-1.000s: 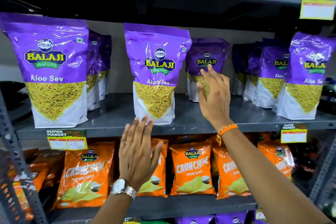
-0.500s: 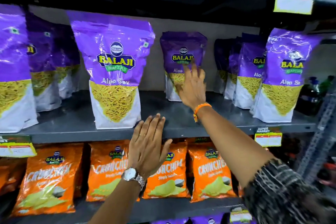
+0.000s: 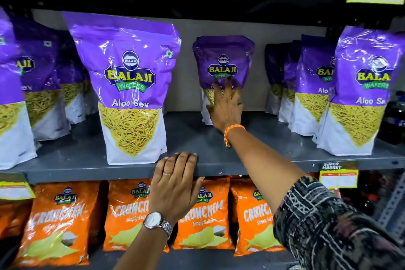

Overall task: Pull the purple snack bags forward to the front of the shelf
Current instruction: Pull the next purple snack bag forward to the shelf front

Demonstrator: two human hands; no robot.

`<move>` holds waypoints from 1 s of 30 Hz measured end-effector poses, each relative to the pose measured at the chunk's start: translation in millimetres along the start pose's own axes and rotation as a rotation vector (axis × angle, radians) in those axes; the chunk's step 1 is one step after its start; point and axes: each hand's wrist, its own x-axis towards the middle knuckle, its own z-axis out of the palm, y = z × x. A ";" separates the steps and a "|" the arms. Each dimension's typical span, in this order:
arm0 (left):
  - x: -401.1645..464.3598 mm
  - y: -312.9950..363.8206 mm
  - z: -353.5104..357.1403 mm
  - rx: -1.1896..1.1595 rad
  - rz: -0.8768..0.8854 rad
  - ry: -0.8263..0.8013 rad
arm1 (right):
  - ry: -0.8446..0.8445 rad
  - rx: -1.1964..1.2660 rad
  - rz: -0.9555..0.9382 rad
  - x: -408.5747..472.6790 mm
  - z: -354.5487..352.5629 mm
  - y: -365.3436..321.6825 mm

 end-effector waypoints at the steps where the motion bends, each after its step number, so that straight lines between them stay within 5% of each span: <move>1: 0.1 -0.1 0.8 0.003 0.000 0.001 | 0.002 0.009 0.001 -0.6 -0.2 -0.2; 30: 3.6 -1.2 -15.1 -0.041 0.005 -0.042 | 0.166 -0.017 -0.025 -122.1 -116.8 19.3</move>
